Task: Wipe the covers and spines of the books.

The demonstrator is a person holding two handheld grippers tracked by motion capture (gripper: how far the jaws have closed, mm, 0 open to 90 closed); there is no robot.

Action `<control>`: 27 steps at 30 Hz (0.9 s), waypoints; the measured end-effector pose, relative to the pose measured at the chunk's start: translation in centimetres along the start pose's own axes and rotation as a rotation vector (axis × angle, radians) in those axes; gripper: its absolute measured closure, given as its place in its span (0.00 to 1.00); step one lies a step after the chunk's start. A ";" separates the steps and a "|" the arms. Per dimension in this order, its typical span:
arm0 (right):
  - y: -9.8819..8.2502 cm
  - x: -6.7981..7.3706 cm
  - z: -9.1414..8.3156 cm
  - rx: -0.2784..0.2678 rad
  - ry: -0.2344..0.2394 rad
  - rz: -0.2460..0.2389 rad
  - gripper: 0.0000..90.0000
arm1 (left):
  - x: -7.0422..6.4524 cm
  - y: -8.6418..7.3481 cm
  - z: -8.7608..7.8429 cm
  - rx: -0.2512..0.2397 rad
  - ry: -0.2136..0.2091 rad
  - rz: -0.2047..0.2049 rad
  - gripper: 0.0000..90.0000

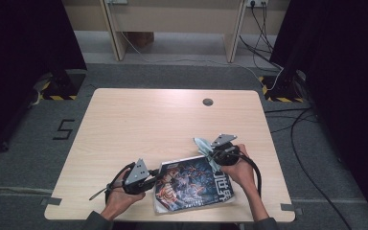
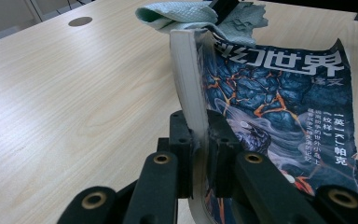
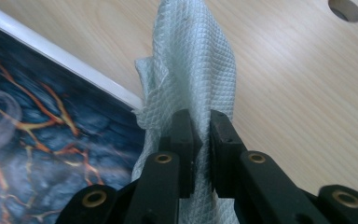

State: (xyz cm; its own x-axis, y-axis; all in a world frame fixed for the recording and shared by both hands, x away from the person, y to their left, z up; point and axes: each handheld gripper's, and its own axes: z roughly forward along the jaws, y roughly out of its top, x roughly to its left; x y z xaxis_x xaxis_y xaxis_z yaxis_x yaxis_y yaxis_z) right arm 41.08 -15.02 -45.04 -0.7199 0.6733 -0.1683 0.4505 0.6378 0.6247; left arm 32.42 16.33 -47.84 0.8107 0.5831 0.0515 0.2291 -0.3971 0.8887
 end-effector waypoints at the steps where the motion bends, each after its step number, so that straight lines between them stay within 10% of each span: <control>1: 0.2 0.4 -0.1 -0.002 0.003 -0.007 0.92 | 0.0 0.1 0.0 0.006 0.001 0.003 0.92; 11: 3.2 4.8 -1.0 -0.043 0.025 -0.133 0.91 | 0.0 0.0 0.1 0.008 0.008 0.000 0.91; 19: 3.2 4.7 -1.0 -0.066 0.048 -0.102 0.91 | 0.1 -0.1 0.4 0.004 0.013 -0.010 0.91; 27: 5.7 8.6 -1.9 -0.143 0.112 -0.162 0.91 | 0.0 -0.1 0.5 0.007 0.021 -0.011 0.91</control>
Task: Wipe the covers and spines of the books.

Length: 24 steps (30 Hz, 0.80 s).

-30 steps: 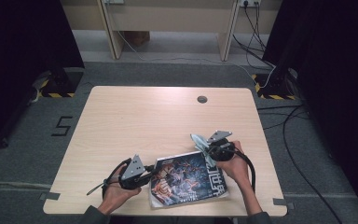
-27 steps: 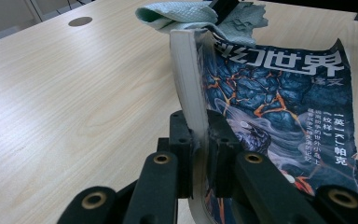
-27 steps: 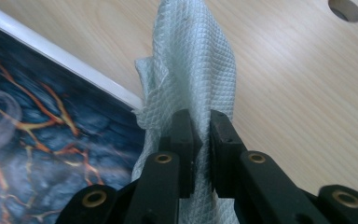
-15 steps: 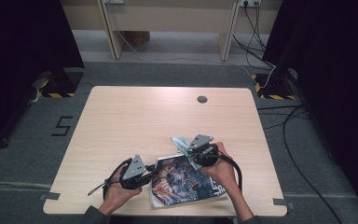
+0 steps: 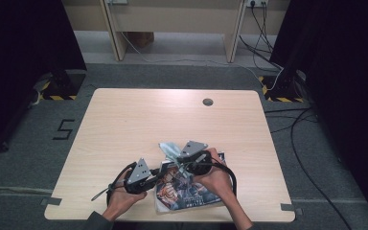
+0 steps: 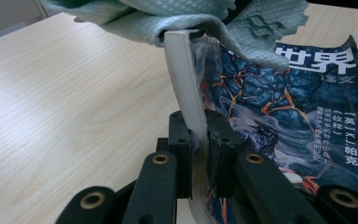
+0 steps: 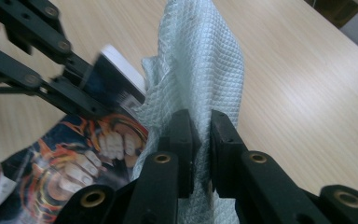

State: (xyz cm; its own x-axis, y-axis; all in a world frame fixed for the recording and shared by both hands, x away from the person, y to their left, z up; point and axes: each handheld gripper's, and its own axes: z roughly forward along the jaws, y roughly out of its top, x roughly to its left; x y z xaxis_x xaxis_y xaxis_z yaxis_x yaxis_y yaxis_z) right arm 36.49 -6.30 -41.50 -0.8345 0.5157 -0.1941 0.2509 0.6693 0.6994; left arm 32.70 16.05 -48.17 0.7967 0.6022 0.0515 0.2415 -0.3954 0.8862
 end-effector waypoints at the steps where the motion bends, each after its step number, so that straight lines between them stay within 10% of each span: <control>1: 0.0 0.0 0.0 0.000 0.000 0.000 0.91 | 0.0 0.0 0.0 0.000 0.000 0.000 0.91; 24: 1.9 2.0 -0.2 -0.069 0.047 -0.043 0.90 | -0.2 0.1 0.2 0.002 0.011 0.015 0.90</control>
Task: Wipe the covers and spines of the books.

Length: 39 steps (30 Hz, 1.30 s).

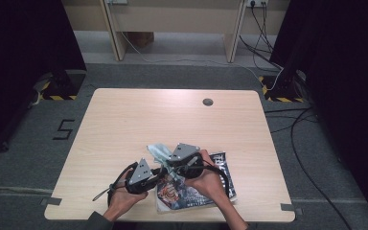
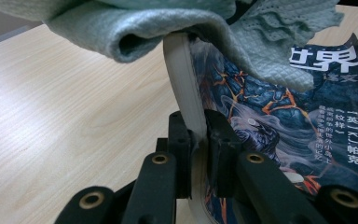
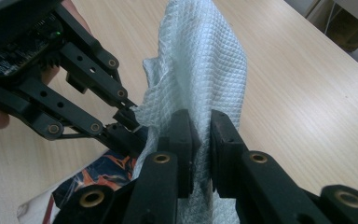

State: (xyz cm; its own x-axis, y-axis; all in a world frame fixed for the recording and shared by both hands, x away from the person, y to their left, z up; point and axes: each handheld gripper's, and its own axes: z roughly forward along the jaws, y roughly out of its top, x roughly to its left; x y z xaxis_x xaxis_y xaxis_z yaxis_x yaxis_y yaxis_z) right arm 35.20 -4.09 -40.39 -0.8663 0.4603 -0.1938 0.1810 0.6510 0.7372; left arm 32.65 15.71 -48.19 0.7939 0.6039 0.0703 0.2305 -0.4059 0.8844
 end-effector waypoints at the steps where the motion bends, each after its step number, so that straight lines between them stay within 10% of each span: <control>1: 0.0 0.1 0.0 0.001 -0.001 0.002 0.91 | -0.1 0.0 0.0 0.002 0.003 0.005 0.90; 13: -1.1 -1.5 -0.2 0.038 -0.014 0.046 0.91 | -0.1 0.1 0.0 -0.005 0.000 0.012 0.90; 25: 0.1 0.0 -0.4 -0.003 0.008 0.010 0.91 | -0.3 0.2 0.1 -0.005 0.003 0.029 0.90; 39: -2.0 -2.7 -0.3 0.084 -0.036 0.066 0.91 | -0.3 0.2 0.1 -0.005 0.005 0.028 0.90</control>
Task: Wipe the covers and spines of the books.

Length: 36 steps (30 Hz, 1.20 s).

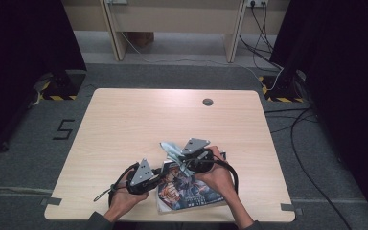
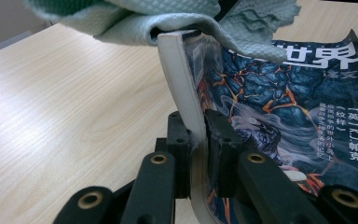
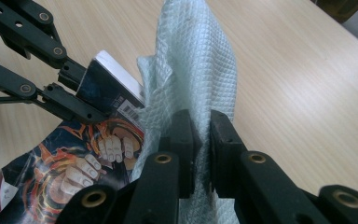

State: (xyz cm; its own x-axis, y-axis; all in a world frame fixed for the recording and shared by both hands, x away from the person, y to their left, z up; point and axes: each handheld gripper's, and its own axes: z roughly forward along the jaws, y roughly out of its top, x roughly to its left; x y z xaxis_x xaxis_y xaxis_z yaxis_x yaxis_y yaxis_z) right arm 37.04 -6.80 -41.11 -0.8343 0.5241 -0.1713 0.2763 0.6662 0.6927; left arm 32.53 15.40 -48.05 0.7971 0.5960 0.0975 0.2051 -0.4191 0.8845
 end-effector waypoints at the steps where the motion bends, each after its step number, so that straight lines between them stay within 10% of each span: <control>1: 0.5 0.6 -0.1 -0.017 0.006 -0.019 0.91 | 0.0 0.0 0.0 0.000 0.000 0.005 0.90; 7: 2.4 2.6 -0.2 -0.055 0.036 -0.078 0.91 | -0.1 0.1 0.0 0.002 0.009 0.008 0.90; 21: 0.3 -0.1 0.0 -0.003 0.010 -0.007 0.91 | -0.1 0.1 0.0 0.002 0.006 0.021 0.90; 36: 2.0 1.5 -0.2 -0.040 0.047 -0.063 0.91 | -0.2 0.2 0.0 0.003 0.011 0.034 0.90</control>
State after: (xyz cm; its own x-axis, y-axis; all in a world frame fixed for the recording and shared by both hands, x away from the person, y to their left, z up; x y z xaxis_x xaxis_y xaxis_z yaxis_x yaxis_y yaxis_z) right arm 36.27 -4.81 -39.85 -0.8713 0.4556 -0.1827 0.2043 0.6750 0.7090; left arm 32.38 15.20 -47.93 0.7976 0.5885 0.1324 0.1798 -0.4415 0.8791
